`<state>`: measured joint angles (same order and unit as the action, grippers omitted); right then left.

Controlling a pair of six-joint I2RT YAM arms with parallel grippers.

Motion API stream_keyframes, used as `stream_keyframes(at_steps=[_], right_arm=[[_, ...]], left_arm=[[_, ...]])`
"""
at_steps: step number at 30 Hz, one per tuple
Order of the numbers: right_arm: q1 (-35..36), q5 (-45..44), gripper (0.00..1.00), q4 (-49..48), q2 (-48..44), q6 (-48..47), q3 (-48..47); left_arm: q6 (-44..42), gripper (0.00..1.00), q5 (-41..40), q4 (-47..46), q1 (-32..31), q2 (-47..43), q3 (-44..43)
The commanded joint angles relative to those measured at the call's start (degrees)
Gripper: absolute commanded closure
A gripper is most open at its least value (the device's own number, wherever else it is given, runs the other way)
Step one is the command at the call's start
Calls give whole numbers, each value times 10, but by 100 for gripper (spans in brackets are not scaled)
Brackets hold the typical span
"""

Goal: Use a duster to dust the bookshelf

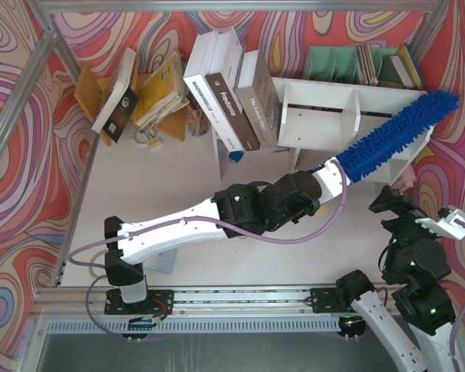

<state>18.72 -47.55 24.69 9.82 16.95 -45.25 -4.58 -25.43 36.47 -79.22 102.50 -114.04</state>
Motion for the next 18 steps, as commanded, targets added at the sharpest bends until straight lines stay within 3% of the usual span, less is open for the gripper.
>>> stream_keyframes(at_steps=[1,11,18], right_arm=[[-2,-6,9,-15,-4,1,6],[-2,-5,9,-15,-2,0,7],[-2,-5,9,-16,-3,-1,7]], left_arm=[[-15,100,26,-49,-10,-51,41],[-12,100,-69,-138,13,-120,117],[0,100,-82,-117,46,-108,98]])
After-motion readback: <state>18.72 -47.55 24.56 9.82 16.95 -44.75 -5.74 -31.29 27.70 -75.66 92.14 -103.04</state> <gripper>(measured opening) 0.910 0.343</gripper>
